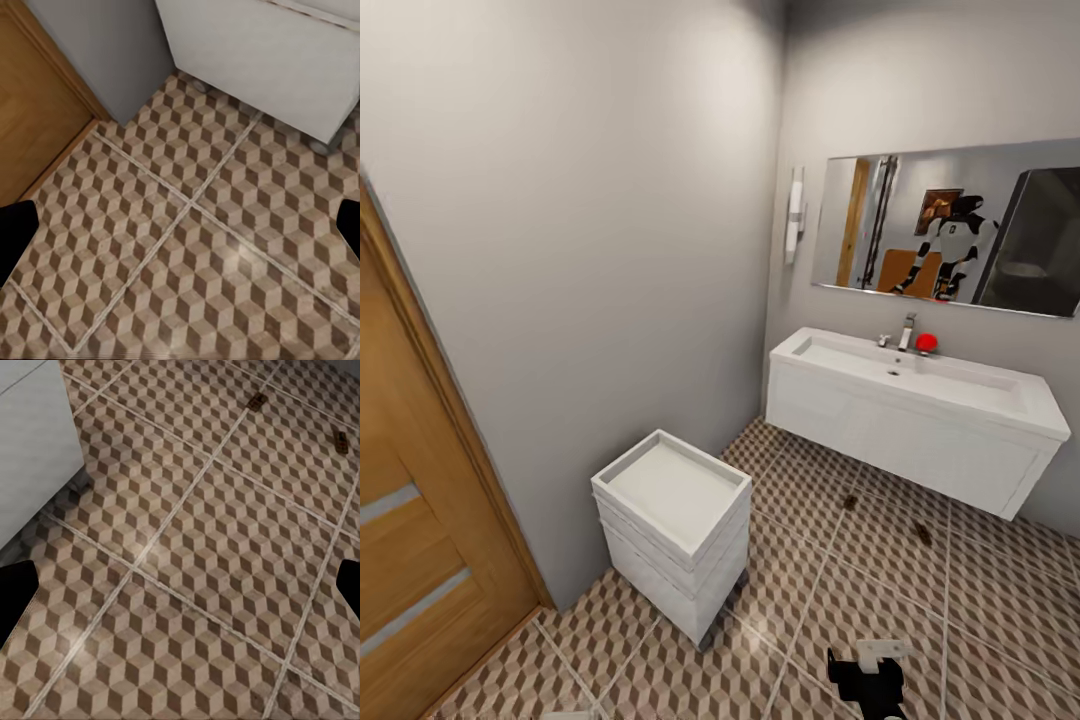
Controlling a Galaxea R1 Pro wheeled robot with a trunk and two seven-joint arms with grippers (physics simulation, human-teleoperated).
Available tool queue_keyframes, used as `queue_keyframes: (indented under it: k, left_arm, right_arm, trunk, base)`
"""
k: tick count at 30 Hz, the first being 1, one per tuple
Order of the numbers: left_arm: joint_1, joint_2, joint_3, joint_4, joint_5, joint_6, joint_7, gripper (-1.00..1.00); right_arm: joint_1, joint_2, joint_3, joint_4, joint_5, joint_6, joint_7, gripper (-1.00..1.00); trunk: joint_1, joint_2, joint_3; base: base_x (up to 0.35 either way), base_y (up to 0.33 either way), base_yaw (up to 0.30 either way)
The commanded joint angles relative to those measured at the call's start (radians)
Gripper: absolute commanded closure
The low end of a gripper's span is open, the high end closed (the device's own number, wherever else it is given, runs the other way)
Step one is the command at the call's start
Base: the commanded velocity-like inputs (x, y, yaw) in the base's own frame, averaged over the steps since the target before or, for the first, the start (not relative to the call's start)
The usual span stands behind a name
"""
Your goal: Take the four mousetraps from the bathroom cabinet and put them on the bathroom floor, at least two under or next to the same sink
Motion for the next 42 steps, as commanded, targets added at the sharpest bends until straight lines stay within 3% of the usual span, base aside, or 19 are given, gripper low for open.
queue_keyframes:
  k: [1, 42]
  left_arm:
    - [-0.002, -0.001, -0.008, 0.004, 0.005, -0.005, 0.002, -1.0]
    - [-0.002, -0.002, -0.008, 0.004, 0.004, 0.023, 0.0, -1.0]
  right_arm:
    - [-0.001, 0.0, 0.009, 0.0, -0.007, -0.002, -0.003, -1.0]
    - [-0.001, 0.003, 0.009, 0.001, -0.007, -0.002, -0.003, -1.0]
  trunk:
    - [0.001, -0.002, -0.002]
    - [0.001, -0.002, -0.002]
  base:
    - [0.0, 0.0, 0.291]
    - [0.0, 0.0, 0.291]
